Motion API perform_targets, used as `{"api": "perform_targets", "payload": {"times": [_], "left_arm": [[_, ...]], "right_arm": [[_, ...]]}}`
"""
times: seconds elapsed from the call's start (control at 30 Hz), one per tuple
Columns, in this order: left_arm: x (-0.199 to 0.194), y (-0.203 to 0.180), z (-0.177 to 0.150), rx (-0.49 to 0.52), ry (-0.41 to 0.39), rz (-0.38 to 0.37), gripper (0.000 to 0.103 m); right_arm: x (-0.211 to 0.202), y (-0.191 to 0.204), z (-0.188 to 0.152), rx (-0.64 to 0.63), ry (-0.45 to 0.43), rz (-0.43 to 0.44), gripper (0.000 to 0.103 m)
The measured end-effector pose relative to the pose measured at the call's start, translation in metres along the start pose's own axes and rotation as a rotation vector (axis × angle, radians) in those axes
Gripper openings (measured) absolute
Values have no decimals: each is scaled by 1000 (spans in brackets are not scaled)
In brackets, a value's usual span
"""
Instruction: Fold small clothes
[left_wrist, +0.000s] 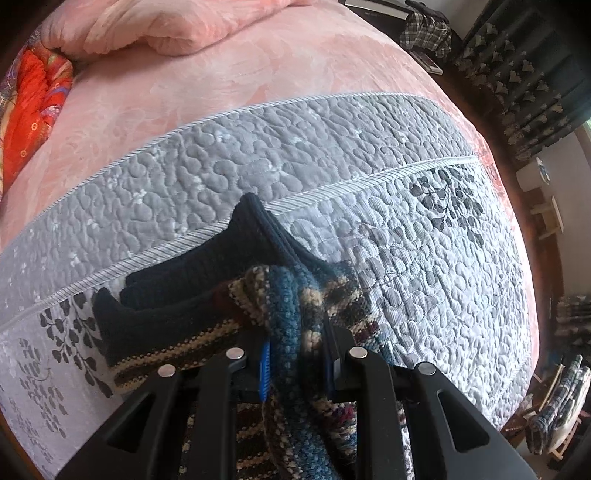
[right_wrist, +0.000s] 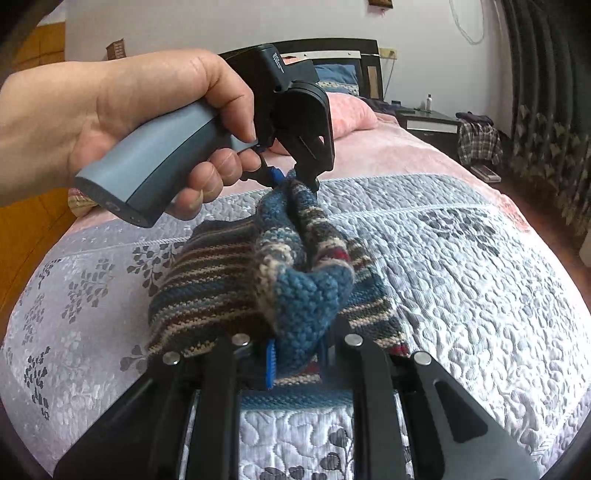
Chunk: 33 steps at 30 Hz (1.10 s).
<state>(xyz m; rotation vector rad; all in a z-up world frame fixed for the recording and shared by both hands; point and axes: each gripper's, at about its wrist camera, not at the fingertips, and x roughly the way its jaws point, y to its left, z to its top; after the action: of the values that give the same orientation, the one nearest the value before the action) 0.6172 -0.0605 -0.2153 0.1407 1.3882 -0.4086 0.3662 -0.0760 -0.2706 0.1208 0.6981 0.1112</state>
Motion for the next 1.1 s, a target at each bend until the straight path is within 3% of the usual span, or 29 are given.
{"api": "perform_targets", "payload": {"times": [0.33,0.53,0.77,0.87,0.97,1.1], "left_arm": [[28,-14,0,-6,2,41,21],[42,-20,0,-22,-10,46,21],[48,-25,2,-25,-25,66,23],[48,-30,1,-20,-39,81,33],[38,-33,2,-14,-101,85,52],[24,-26,1,-11,-155,62,54]], "right_arm": [[17,-27,-19,62,59,9,15],[28,-53,-30,172,106,109,15],[38,-65,-33,215,125,153,15],[41,-71,-35,241,142,174,16],[48,-81,-38,284,169,205,21],[53,-90,-40,320,189,221,32]]}}
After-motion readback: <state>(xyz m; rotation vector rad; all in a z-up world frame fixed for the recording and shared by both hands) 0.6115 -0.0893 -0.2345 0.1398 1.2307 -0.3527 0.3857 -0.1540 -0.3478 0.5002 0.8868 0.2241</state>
